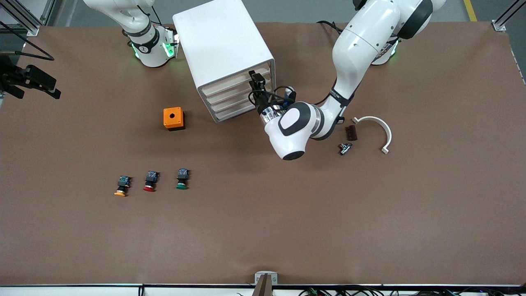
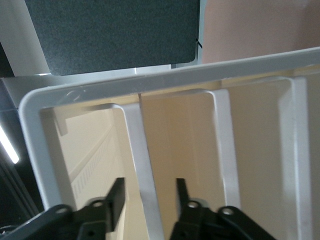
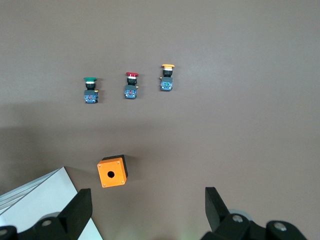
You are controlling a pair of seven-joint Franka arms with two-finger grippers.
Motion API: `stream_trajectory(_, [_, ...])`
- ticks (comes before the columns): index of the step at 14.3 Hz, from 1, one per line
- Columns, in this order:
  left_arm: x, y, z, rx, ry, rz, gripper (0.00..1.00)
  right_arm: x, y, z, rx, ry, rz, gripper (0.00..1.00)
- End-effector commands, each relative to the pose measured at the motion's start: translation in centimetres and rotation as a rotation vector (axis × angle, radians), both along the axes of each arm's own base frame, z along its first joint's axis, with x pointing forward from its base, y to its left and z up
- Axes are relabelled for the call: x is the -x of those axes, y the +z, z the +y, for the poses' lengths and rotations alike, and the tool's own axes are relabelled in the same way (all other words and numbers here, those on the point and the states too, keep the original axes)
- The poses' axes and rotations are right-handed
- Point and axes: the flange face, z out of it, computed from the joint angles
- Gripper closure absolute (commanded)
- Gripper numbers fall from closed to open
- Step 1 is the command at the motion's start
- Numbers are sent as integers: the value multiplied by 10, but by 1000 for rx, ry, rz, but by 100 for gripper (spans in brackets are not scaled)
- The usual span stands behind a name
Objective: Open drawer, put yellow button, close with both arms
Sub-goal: 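Reach the left gripper to the top drawer's front edge, then pull the top drawer open with the left gripper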
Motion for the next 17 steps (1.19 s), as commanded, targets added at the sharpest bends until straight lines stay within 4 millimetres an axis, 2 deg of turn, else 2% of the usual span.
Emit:
stream_trajectory(1, [18, 4, -18, 1, -33, 26, 69, 7, 4, -1, 13, 7, -6, 0])
stream_trajectory(2, [22, 4, -19, 2, -44, 31, 76, 7, 4, -1, 13, 7, -6, 0])
stream_trajectory(4, [21, 4, -19, -12, -39, 40, 84, 7, 4, -1, 13, 7, -6, 0])
stream_trajectory(8, [15, -2, -14, -42, -17, 63, 90, 7, 5, 1, 15, 10, -8, 0])
stream_trajectory(12, [-19, -10, 11, -42, 63, 78, 87, 6, 6, 0, 15, 7, -9, 0])
stream_trajectory(16, [-63, -17, 53, -38, 159, 87, 85, 1, 14, -1, 17, 2, -29, 0])
stream_trajectory(17, [-72, -17, 63, -34, 181, 85, 85, -2, 9, -2, 18, 1, -20, 0])
